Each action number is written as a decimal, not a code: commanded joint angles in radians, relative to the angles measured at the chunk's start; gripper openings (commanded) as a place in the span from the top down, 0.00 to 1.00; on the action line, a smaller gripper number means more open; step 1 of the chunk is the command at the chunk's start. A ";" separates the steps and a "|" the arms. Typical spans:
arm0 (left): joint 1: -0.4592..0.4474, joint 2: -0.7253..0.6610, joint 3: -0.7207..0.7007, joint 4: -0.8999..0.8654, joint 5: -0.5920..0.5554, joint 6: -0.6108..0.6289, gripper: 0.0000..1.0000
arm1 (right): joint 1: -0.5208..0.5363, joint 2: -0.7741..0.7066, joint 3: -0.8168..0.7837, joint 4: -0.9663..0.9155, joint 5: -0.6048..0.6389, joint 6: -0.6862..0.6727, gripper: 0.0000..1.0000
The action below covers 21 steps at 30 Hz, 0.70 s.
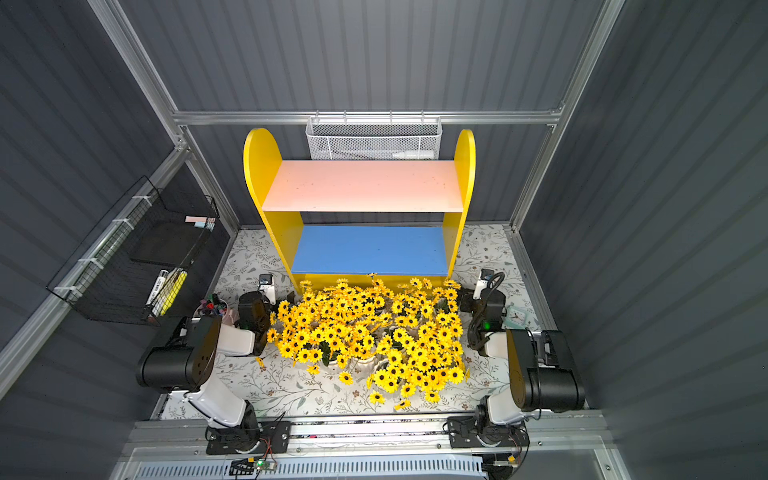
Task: Take the sunflower pots off the shelves
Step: Reset both arms
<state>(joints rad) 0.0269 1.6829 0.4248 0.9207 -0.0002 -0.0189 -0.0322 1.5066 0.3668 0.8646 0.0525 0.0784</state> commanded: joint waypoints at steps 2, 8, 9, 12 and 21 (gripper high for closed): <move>-0.010 0.014 0.020 -0.017 0.013 0.014 0.01 | 0.007 -0.006 0.004 -0.006 0.053 -0.002 0.01; -0.012 0.014 0.020 -0.017 0.012 0.014 0.01 | 0.006 -0.006 0.007 -0.015 0.057 -0.001 0.01; -0.012 0.013 0.020 -0.016 0.011 0.014 0.00 | 0.006 -0.006 0.007 -0.015 0.057 -0.002 0.01; -0.014 0.015 0.022 -0.018 0.007 0.015 0.00 | 0.006 -0.006 0.007 -0.015 0.057 -0.001 0.01; -0.030 0.019 0.045 -0.061 0.009 0.043 0.01 | 0.006 -0.006 0.006 -0.014 0.057 -0.002 0.01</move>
<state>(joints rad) 0.0113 1.6833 0.4416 0.8963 -0.0036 -0.0071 -0.0299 1.5063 0.3668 0.8646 0.0944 0.0860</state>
